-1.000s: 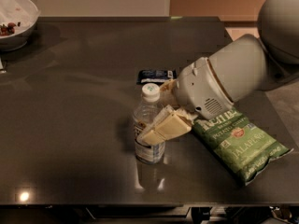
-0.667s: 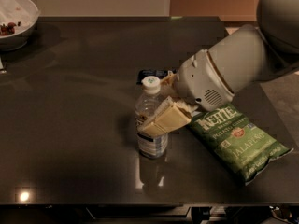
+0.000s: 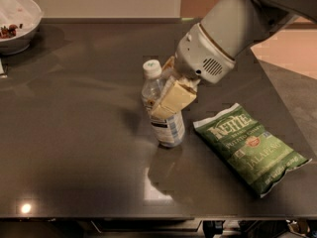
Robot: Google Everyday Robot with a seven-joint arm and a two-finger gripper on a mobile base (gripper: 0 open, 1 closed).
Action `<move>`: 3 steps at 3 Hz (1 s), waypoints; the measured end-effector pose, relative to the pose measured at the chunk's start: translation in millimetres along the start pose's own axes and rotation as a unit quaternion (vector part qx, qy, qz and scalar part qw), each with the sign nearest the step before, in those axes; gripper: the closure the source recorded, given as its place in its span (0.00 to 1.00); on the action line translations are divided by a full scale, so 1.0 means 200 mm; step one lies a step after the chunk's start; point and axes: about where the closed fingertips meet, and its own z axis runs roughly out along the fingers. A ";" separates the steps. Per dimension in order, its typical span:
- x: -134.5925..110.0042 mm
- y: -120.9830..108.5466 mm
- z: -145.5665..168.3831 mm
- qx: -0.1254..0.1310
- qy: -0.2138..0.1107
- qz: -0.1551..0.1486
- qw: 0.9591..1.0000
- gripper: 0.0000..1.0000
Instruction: Knock blue plastic bottle over
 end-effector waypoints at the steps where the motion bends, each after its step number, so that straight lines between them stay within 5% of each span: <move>1: -0.04 -0.07 0.02 -0.006 0.058 -0.032 0.998 1.00; 3: -0.07 -0.12 0.12 -0.026 0.146 -0.085 0.985 1.00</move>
Offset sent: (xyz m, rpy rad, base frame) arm 0.0291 0.0246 -0.0068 -0.3434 -0.0757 0.1968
